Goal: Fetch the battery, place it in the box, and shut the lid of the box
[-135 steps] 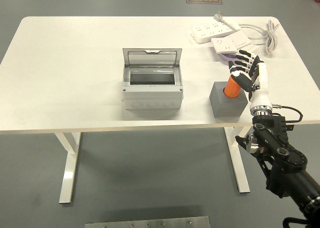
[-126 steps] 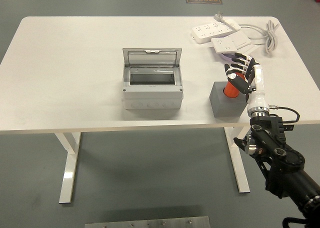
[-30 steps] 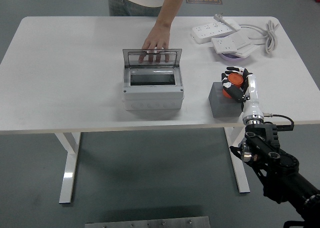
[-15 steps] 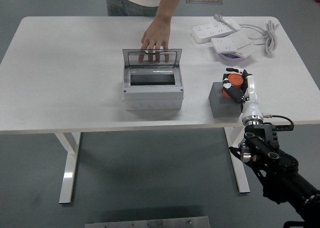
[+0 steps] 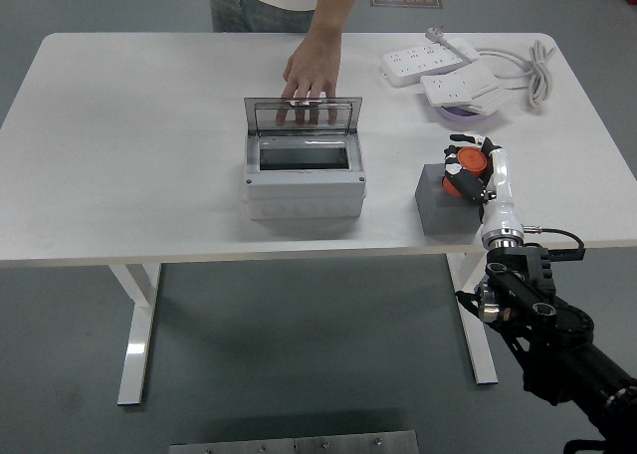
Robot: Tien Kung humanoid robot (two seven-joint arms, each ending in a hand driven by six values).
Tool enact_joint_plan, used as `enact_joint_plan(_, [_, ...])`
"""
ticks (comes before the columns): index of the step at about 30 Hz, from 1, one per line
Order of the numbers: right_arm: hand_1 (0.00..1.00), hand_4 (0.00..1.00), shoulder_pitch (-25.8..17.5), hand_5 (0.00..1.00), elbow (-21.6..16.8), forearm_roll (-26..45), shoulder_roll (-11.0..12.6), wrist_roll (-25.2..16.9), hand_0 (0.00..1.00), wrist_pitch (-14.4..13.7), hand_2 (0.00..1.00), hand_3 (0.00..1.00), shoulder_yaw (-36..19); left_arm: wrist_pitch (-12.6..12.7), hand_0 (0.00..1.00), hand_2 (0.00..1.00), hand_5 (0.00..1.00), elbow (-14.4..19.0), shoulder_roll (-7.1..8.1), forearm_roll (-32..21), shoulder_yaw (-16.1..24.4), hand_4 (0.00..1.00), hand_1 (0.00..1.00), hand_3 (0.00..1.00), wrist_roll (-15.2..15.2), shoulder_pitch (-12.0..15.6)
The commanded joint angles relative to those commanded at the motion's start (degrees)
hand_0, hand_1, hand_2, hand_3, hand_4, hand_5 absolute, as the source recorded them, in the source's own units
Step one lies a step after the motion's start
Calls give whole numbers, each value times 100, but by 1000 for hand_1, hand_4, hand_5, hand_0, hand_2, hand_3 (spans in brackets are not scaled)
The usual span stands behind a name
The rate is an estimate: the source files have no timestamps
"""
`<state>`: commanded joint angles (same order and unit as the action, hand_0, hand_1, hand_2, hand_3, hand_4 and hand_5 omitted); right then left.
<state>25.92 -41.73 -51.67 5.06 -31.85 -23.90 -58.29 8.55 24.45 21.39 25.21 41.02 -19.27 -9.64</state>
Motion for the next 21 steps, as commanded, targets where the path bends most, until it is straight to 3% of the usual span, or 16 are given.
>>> enact_joint_plan(1, [475,276,0,25,0,1,0,1,532,1,461,456,-1,2,626,569,112,0,0,0,1,643,719,565,2,1])
enact_joint_plan(21, [464,160,-1,2,-22,6,1,40,527,10,456,451,27,22,628,570,118,0,1,43,21,649,718,567,12,28])
